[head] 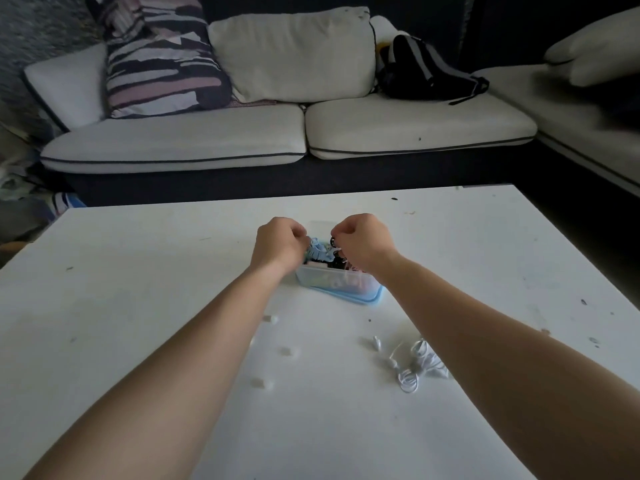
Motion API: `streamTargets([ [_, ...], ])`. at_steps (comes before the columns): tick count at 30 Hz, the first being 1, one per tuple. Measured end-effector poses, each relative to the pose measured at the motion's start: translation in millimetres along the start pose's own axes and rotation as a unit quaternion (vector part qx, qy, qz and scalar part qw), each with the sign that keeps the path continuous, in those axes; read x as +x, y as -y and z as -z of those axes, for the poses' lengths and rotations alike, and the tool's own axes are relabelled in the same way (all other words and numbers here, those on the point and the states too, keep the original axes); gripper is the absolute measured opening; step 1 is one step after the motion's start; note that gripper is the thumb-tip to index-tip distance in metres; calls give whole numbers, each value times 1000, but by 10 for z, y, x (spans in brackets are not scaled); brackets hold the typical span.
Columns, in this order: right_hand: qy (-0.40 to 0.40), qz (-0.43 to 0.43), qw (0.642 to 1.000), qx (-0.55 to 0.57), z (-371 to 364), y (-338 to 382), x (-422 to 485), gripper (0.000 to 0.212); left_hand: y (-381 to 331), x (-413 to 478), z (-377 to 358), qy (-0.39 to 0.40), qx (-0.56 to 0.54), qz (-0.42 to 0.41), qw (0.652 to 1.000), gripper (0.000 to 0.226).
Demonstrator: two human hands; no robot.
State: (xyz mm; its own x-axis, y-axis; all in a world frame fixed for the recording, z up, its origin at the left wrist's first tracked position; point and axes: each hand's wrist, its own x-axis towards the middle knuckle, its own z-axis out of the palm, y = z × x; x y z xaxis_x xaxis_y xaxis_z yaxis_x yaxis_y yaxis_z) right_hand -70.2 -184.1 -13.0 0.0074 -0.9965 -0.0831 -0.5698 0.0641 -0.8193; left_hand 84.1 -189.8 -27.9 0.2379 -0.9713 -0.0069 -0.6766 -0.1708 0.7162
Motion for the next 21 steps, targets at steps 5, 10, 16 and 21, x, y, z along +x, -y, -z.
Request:
streamTargets([
  [5, -22, 20, 999, 33, 193, -102, -232, 29, -40, -311, 69, -5, 7, -56, 998, 16],
  [10, -19, 17, 1000, 1, 558, -370, -677, 30, -182, -959, -13, 54, 14, -111, 992, 12],
  [16, 150, 24, 970, -188, 750, -817, -1259, 39, -156, -1552, -423, 203, 90, -108, 969, 30],
  [21, 178, 30, 949, -258, 685, -1002, -1452, 24, -18, -1659, -681, 217, 179, -150, 948, 59],
])
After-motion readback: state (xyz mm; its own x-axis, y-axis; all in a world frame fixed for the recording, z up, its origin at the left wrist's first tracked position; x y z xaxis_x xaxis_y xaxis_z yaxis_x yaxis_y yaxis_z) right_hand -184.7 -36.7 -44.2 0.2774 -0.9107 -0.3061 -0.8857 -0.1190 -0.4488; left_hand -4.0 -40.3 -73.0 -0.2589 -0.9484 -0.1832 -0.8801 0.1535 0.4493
